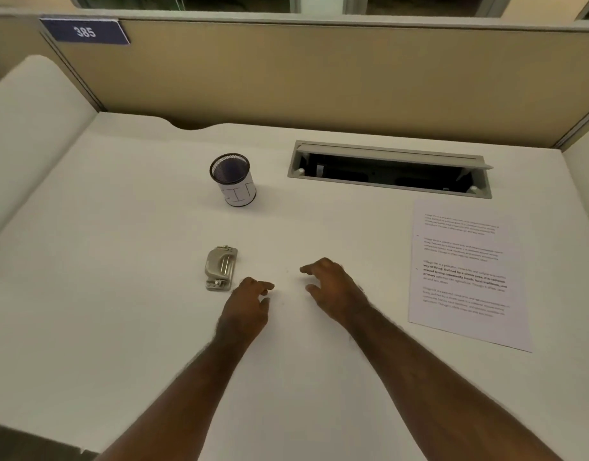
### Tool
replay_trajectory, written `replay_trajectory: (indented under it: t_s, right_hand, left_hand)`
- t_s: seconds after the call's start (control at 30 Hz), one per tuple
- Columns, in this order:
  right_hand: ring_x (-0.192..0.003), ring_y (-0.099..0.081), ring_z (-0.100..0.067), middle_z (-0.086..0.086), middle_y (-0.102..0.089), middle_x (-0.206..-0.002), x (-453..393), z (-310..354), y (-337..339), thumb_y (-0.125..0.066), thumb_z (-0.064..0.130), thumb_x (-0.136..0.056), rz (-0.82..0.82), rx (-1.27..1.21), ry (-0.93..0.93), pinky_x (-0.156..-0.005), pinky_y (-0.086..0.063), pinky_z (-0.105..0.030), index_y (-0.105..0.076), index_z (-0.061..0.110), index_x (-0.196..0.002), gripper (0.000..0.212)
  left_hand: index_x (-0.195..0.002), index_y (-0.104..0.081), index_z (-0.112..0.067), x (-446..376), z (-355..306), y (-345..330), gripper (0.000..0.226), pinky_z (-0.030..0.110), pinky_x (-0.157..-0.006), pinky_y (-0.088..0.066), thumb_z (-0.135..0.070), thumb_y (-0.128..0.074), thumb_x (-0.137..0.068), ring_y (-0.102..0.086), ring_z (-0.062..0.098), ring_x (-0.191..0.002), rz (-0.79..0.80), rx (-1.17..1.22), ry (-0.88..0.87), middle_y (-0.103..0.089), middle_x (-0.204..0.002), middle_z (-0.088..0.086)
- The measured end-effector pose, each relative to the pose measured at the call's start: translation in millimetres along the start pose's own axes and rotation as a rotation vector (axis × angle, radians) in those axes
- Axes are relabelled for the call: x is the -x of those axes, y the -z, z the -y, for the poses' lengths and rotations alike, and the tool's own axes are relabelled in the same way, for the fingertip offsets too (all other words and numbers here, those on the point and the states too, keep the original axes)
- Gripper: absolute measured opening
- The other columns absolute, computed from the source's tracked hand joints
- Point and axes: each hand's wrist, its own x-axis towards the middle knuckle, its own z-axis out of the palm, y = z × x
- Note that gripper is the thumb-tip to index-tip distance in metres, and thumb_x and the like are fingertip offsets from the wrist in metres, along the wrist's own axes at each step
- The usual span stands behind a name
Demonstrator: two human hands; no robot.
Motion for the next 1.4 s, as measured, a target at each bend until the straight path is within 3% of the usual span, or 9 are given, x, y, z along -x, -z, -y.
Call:
replay_trajectory:
  t_s: [0.17,0.4,0.57,0.67,0.9,1.13,1.4]
  right_hand:
    - [-0.127,-0.043,-0.02,0.003,-0.054,-0.132,-22,12,-12,-0.061,0.022,-0.089,0.045,0.084,-0.023,-0.102,-0.043,-0.037,-0.054,0.026,-0.133,0.045]
    - [-0.121,-0.046,-0.018,0.002,-0.058,-0.121,-43,19,-16,-0.065,0.018,-0.084,0.042,0.067,-0.045,-0.099,-0.045,-0.038,-0.058,0.024,-0.129,0.047]
    - [-0.117,-0.052,-0.019,0.001,-0.061,-0.115,-51,20,-17,-0.067,0.018,-0.084,0.039,0.074,-0.037,-0.098,-0.046,-0.04,-0.061,0.022,-0.128,0.045]
    - [-0.114,-0.053,-0.021,-0.001,-0.062,-0.112,-57,23,-18,-0.066,0.021,-0.085,0.051,0.114,-0.034,-0.097,-0.047,-0.041,-0.063,0.022,-0.128,0.042]
    - [-0.107,-0.058,-0.023,-0.002,-0.066,-0.109,-71,24,-20,-0.062,0.026,-0.09,0.064,0.248,-0.01,-0.09,-0.05,-0.037,-0.071,0.018,-0.112,0.025]
    - [-0.1,-0.059,-0.027,-0.008,-0.065,-0.104,-72,32,-22,-0.055,0.02,-0.095,0.055,0.422,0.082,-0.082,-0.053,-0.041,-0.071,0.01,-0.098,0.019]
    - [-0.104,-0.062,-0.028,-0.01,-0.064,-0.111,-77,55,-29,-0.051,0.001,-0.089,0.058,0.676,0.077,-0.08,-0.051,-0.035,-0.065,0.007,-0.103,0.021]
  left_hand:
    - [-0.122,-0.064,-0.021,5,5,-2,0.035,0.024,-0.091,-0.043,-0.025,-0.065,-0.087,-0.061,0.02,-0.102,0.141,-0.049,-0.076,-0.061,-0.117,-0.001]
    - [-0.121,-0.067,-0.026,-9,-5,-3,0.037,0.031,-0.089,-0.046,-0.039,-0.063,-0.087,-0.059,0.021,-0.106,0.187,-0.125,-0.074,-0.06,-0.117,-0.001]
    - [-0.112,-0.073,-0.024,-15,-6,-9,0.028,0.025,-0.083,-0.041,-0.036,-0.06,-0.09,-0.062,0.021,-0.101,0.173,-0.173,-0.125,-0.063,-0.111,0.0]
    - [-0.11,-0.074,-0.022,-15,-4,-11,0.027,0.028,-0.084,-0.045,-0.033,-0.056,-0.093,-0.061,0.021,-0.1,0.15,-0.178,-0.141,-0.064,-0.109,0.001]
    - [-0.103,-0.074,-0.021,-8,-1,-18,0.024,0.022,-0.068,-0.035,-0.027,-0.051,-0.095,-0.06,0.018,-0.094,0.001,-0.175,-0.223,-0.066,-0.102,-0.002]
    - [-0.076,-0.071,-0.022,-4,-5,-11,0.009,0.02,-0.049,-0.029,-0.023,-0.066,-0.083,-0.062,0.018,-0.068,-0.065,-0.279,-0.305,-0.067,-0.078,-0.004]
    - [-0.073,-0.072,-0.019,-4,-6,-12,0.006,0.018,-0.051,-0.027,-0.022,-0.075,-0.077,-0.063,0.015,-0.058,-0.104,-0.299,-0.33,-0.068,-0.071,-0.003]
